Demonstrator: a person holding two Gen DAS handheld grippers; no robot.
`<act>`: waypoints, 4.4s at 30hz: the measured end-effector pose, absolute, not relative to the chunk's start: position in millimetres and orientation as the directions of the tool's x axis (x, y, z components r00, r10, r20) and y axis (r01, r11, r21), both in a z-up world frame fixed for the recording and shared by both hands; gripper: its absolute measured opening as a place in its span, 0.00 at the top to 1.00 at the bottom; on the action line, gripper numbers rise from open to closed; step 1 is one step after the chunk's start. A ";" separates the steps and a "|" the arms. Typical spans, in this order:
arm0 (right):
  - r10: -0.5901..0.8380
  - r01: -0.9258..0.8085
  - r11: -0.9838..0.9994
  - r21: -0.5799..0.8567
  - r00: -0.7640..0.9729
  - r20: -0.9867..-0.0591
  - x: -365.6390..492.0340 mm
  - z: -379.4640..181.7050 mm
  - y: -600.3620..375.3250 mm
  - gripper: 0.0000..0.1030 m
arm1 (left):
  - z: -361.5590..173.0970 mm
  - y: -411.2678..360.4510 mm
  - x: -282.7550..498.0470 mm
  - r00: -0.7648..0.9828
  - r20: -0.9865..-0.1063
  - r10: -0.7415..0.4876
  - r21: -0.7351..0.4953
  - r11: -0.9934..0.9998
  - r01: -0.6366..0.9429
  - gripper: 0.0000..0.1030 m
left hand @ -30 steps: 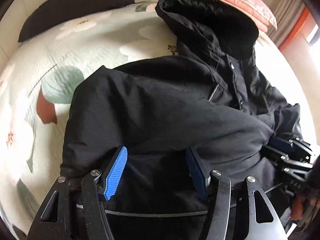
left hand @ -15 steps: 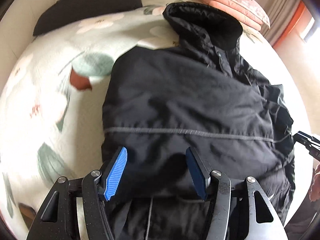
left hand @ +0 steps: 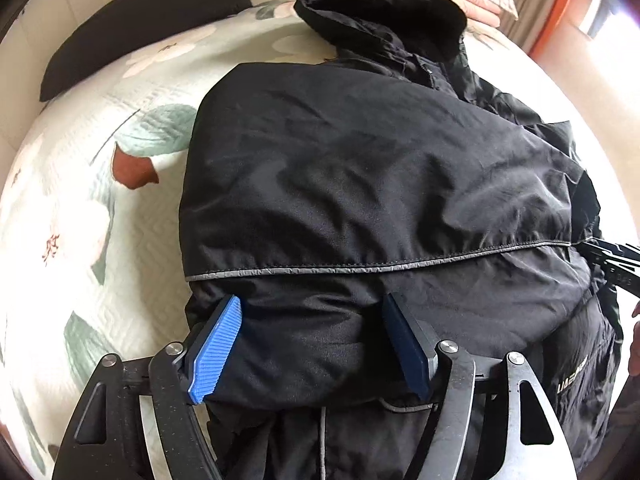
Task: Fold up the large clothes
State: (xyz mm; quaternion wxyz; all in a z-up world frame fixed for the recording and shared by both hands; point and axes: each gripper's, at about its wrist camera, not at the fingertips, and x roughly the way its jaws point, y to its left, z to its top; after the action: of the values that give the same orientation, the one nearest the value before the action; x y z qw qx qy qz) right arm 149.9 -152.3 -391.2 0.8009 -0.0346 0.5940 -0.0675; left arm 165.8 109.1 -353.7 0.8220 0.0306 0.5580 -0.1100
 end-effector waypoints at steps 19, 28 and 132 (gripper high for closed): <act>0.003 -0.019 1.000 -0.007 0.502 -0.865 264.6 -268.0 -159.4 0.50 | -242.3 116.5 299.4 0.489 -0.843 -0.226 -0.134 0.967 0.216 0.27; 0.071 0.014 0.996 0.092 0.529 -0.846 428.6 -300.6 -141.1 0.34 | -283.8 74.7 459.2 0.494 -0.832 -0.252 -0.183 0.966 0.184 0.27; 0.168 -0.293 0.955 0.051 0.393 -0.904 520.5 -349.6 -137.4 0.31 | -312.1 68.6 497.0 0.290 -0.834 -0.470 -0.289 0.819 0.496 0.33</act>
State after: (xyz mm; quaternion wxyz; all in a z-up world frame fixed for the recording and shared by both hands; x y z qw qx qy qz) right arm 520.5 -137.4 -349.6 0.8325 -0.0583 0.5332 0.1383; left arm 497.0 68.6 -312.1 0.8029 0.0128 0.5144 -0.3010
